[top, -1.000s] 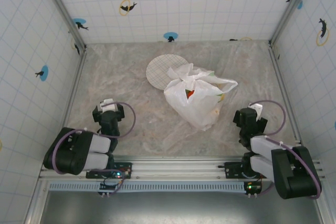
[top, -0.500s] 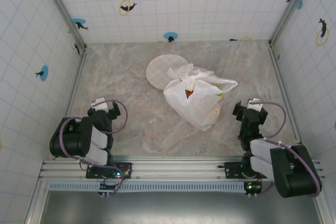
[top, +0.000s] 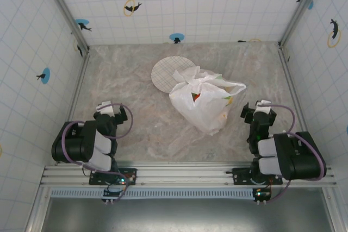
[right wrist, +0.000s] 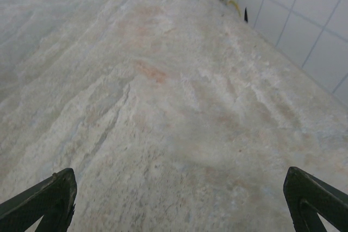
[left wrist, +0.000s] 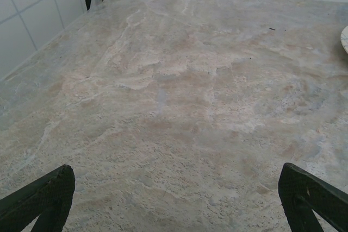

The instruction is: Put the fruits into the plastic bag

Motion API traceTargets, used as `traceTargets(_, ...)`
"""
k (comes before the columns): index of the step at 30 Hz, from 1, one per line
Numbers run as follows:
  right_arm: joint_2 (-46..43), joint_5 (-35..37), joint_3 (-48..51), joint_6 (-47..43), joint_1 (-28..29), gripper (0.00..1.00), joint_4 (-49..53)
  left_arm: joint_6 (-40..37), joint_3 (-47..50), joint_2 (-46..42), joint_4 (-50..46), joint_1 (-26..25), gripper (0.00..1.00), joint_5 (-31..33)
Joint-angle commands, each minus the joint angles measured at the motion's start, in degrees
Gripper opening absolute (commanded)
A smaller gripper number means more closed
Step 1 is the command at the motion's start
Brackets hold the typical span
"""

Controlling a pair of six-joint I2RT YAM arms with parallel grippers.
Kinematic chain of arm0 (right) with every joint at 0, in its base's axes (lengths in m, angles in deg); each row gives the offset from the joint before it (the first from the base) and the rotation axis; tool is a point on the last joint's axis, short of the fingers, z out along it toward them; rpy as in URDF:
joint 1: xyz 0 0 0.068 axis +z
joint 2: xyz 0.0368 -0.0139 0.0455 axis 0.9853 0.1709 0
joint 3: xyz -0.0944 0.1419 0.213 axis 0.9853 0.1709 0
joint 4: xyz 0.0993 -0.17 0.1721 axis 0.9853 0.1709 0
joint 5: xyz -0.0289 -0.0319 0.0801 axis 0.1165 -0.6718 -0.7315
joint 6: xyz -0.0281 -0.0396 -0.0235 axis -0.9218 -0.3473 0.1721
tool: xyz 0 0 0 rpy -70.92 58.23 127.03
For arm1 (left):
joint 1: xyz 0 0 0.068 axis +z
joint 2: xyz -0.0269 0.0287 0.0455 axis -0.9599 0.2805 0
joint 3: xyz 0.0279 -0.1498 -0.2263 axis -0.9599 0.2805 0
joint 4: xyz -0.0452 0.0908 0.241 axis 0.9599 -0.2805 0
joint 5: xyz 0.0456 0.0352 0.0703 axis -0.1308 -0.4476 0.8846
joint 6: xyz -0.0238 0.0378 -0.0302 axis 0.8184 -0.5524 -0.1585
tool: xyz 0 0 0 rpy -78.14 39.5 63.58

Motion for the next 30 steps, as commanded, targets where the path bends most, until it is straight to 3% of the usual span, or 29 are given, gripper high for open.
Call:
traceTargets(1, 4.1, -3.45, 1.63, 0.21, -0.69, 1.0, -8.65, 0.49, 0.51, -0.13, 0.27, 0.53, 0.98, -1.12)
traceTargets(4, 11.72, -2.88, 3.79, -1.65, 0.57, 1.0, -20.79, 0.49, 0.4, -0.06, 0.23, 0.47, 0.98, -1.12)
traceTargets(7, 9.25, -3.26, 2.08, -0.05, -0.09, 1.0, -13.07, 0.49, 0.38, -0.1, 0.21, 0.49, 0.98, -1.12)
traceTargets(9, 10.65, -3.65, 2.36, 0.72, -1.06, 1.0, -16.03, 0.49, 0.37, -0.06, 0.09, 0.47, 0.98, -1.12)
traceTargets(11, 9.29, -4.24, 1.42, 1.38, -1.54, 1.0, -11.75, 0.49, 0.39, -0.07, 0.16, 0.43, 0.98, -1.08)
traceTargets(30, 9.64, -4.26, 1.69, 1.18, -1.49, 1.0, -12.87, 0.49, 0.45, -0.07, 0.26, 0.5, 0.98, -1.03)
